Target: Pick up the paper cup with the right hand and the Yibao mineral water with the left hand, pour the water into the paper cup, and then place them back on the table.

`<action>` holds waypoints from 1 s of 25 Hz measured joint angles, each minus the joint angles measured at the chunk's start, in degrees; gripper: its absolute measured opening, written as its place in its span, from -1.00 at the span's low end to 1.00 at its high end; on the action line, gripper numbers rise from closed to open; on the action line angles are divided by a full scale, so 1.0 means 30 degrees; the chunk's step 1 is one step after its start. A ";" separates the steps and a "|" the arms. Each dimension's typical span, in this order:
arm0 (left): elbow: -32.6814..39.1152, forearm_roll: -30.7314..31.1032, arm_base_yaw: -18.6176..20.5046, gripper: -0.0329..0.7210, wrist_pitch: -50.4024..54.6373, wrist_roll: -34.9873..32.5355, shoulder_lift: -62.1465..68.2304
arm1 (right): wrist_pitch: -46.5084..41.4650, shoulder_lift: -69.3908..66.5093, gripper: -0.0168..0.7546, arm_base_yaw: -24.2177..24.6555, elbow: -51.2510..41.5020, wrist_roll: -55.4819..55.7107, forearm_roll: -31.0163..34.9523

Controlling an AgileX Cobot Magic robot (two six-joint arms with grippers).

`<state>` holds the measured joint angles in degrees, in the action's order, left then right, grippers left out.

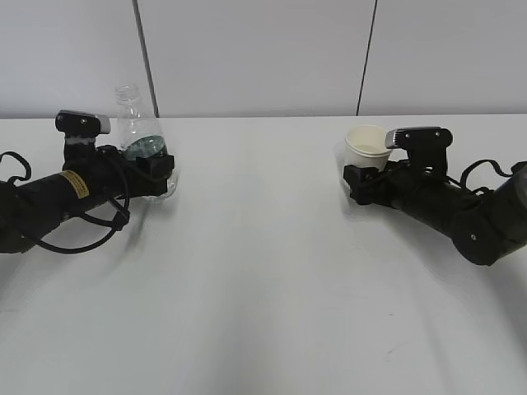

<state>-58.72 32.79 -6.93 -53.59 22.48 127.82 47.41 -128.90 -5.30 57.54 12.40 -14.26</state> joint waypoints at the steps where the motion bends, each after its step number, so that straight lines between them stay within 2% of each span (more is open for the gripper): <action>1: 0.0000 0.0000 0.0000 0.02 0.0000 0.0000 0.0000 | 0.0000 0.0000 0.58 0.0000 0.0000 0.0000 0.0000; 21: 0.0000 0.0000 0.0000 0.02 0.0000 0.0000 0.0000 | 0.0000 0.0000 0.54 0.0000 0.0000 0.0487 -0.0433; 25: 0.0000 0.0000 0.0000 0.02 0.0000 0.0000 0.0000 | 0.0000 0.0000 0.62 0.0000 0.0000 0.0529 -0.0484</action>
<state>-58.72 32.79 -6.93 -53.59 22.48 127.82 47.41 -128.90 -5.30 57.54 13.99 -15.72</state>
